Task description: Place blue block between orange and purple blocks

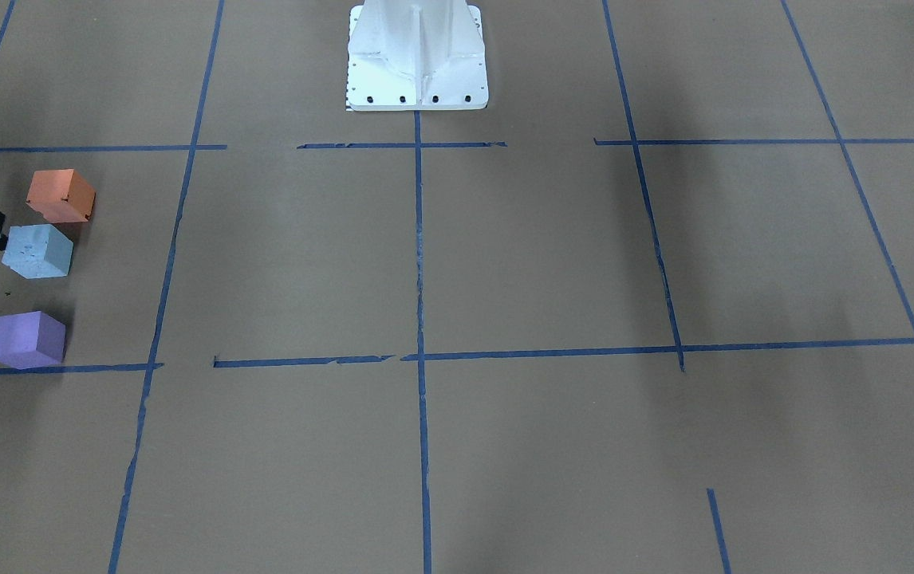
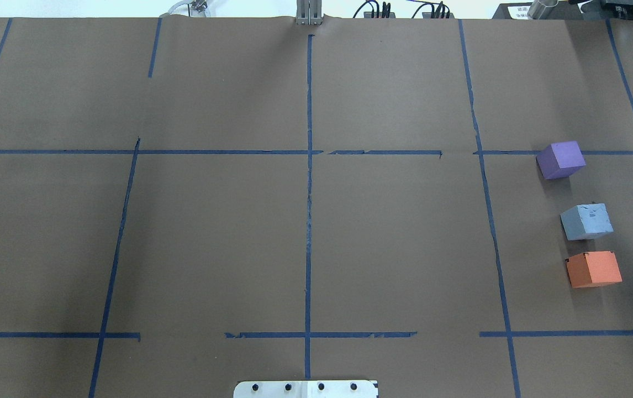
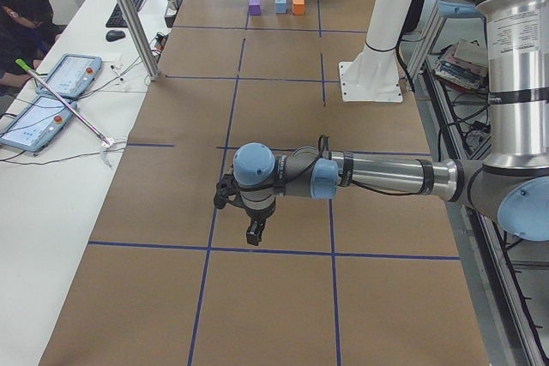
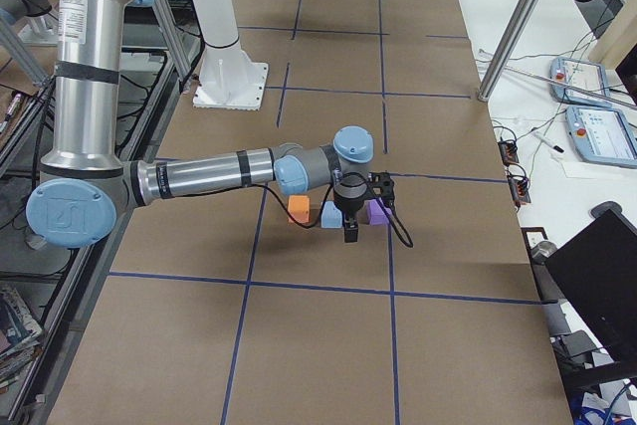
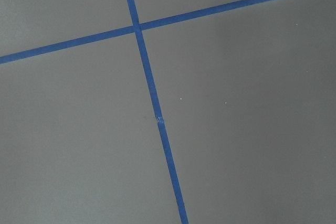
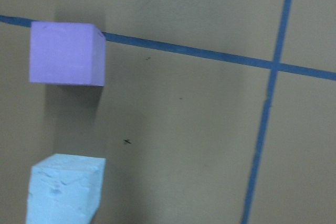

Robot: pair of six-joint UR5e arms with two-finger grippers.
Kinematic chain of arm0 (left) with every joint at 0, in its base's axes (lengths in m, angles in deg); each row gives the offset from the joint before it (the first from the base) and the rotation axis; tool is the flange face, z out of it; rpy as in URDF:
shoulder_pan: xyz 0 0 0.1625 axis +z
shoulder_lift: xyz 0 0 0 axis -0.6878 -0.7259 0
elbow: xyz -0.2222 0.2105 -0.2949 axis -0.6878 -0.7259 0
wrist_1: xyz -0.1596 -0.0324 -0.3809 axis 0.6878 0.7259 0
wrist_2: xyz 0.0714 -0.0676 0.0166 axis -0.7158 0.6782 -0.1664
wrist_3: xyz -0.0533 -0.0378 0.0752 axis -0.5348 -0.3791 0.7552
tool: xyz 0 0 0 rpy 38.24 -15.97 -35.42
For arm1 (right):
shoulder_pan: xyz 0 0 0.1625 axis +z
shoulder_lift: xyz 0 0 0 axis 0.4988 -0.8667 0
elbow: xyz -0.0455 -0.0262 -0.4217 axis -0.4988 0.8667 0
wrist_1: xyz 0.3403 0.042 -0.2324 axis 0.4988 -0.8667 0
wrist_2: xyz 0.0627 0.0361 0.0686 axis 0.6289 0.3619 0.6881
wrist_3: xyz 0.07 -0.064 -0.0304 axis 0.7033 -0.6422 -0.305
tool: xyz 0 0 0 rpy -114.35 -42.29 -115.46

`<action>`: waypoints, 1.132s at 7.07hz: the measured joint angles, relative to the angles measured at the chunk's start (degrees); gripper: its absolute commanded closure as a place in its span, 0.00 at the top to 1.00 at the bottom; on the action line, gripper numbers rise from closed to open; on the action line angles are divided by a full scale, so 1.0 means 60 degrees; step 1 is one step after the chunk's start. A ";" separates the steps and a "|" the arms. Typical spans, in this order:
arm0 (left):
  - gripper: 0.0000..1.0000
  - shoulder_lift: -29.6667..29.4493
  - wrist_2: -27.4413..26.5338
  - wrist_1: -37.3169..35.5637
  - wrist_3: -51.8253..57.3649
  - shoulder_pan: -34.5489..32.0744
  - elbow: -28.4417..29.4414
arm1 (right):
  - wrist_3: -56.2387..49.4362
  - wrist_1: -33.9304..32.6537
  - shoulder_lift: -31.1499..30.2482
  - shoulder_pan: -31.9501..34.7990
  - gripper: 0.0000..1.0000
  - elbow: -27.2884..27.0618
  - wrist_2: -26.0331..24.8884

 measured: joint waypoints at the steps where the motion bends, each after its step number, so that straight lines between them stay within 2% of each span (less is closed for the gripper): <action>1: 1.00 0.0004 -0.0020 -0.0007 -0.0003 0.0000 0.0011 | -0.1659 -0.1117 -0.0067 0.0953 1.00 -0.0138 0.0011; 2: 1.00 0.0020 -0.0041 -0.0010 0.0013 0.0000 0.0018 | -0.2731 -0.1802 -0.0292 0.1644 1.00 -0.0176 0.0164; 3: 1.00 0.0033 -0.0055 -0.0015 0.0019 -0.0002 0.0022 | -0.3091 -0.2064 -0.0565 0.1964 1.00 -0.0177 0.0491; 5: 1.00 0.0048 -0.0125 -0.0017 0.0042 -0.0013 0.0194 | -0.3004 -0.2167 -0.0826 0.2124 1.00 -0.0222 0.0842; 8: 1.00 0.0341 -0.0226 -0.0031 0.0033 -0.0015 0.0262 | -0.2884 -0.1952 -0.0851 0.2133 1.00 -0.0209 0.0890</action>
